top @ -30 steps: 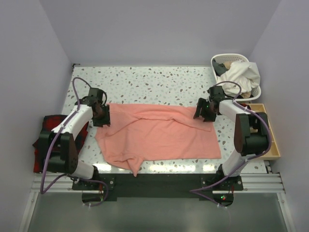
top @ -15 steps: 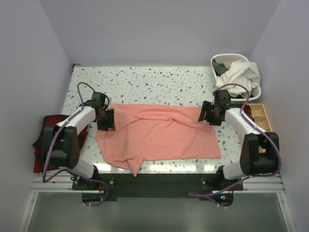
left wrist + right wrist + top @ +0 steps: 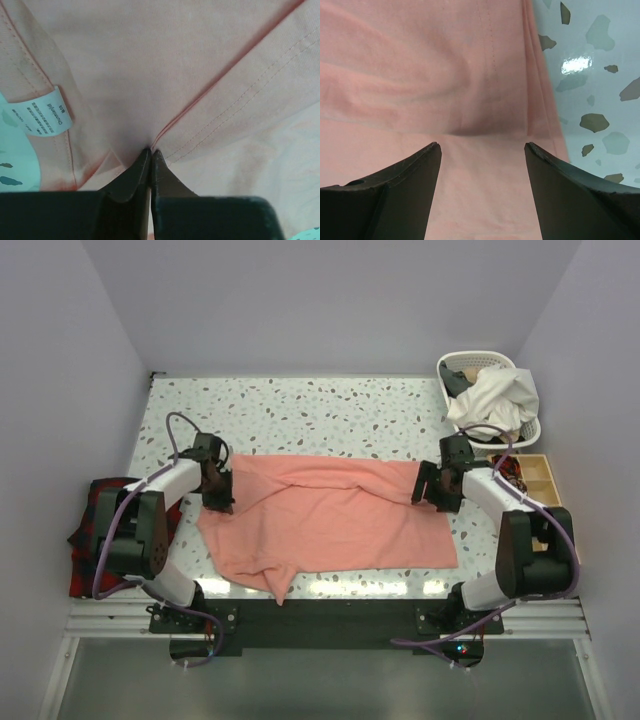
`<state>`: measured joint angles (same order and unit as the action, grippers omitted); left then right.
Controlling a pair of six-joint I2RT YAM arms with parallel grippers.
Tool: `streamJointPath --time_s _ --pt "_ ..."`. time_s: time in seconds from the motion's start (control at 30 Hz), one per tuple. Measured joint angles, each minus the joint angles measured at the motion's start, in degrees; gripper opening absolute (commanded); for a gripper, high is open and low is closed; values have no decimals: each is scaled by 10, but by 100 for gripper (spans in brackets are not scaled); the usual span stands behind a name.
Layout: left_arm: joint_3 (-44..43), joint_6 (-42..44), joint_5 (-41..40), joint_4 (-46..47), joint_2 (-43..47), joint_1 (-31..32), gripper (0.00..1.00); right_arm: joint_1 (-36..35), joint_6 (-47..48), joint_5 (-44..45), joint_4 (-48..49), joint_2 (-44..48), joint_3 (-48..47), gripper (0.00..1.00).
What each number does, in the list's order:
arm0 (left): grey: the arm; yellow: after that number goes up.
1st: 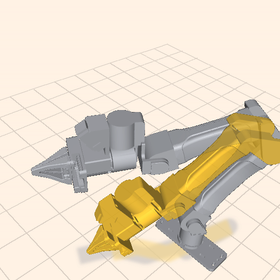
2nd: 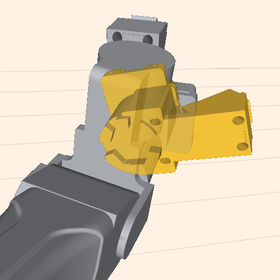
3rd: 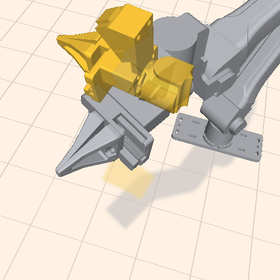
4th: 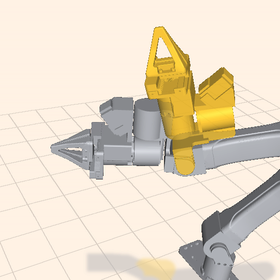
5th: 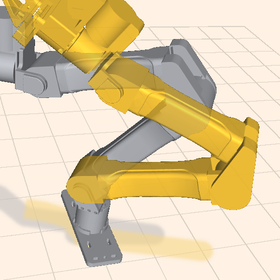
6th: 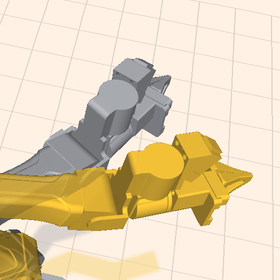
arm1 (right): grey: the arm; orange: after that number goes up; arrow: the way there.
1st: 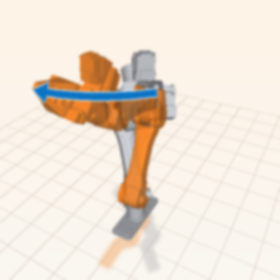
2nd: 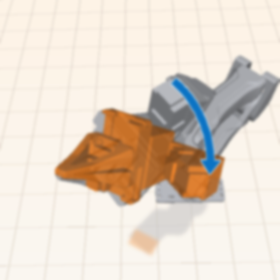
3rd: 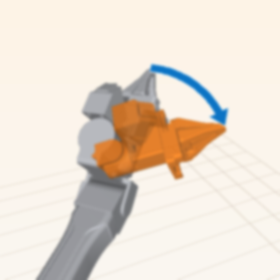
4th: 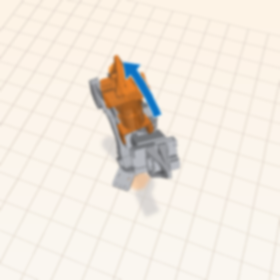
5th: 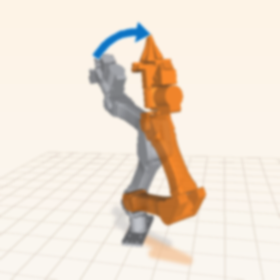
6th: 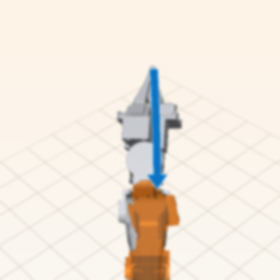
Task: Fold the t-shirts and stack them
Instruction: Fold the flattened tshirt in 1/3 of the way
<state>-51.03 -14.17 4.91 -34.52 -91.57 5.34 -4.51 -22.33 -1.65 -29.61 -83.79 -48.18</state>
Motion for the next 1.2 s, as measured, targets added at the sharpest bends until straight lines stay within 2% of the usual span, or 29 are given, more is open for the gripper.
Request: streamJointPath --time_s 0.23,0.37,0.47,0.5,0.6,0.7,0.87,0.93,1.07,1.13,1.17,1.2 --pt "0 3 1 1 0 0 0 0 0 26 7 -47 -2 67" --pt "0 3 0 0 0 0 0 1 1 34 14 -51 -4 48" --pt "0 3 0 0 0 0 0 2 3 39 18 -55 -6 44" --pt "0 3 0 0 0 0 0 2 3 39 19 -56 -7 45" --pt "-1 3 0 0 0 0 0 2 3 41 20 -57 -9 59" --pt "-2 3 0 -2 0 0 0 1 5 41 21 -58 -12 62" --pt "-3 3 -3 -4 0 0 0 1 5 41 21 -58 -12 57" --pt "-4 3 -4 -4 0 0 0 1 5 42 20 -58 -12 48" --pt "-4 3 -4 -4 0 0 0 1 5 49 21 -58 -12 40" --pt "-4 3 -4 -4 0 0 0 1 5 52 21 -58 -12 41" --pt "-4 3 -4 -4 0 0 0 1 5 53 20 -58 -12 49" --pt "-4 3 -5 -4 0 0 0 1 5 54 20 -58 -12 51"
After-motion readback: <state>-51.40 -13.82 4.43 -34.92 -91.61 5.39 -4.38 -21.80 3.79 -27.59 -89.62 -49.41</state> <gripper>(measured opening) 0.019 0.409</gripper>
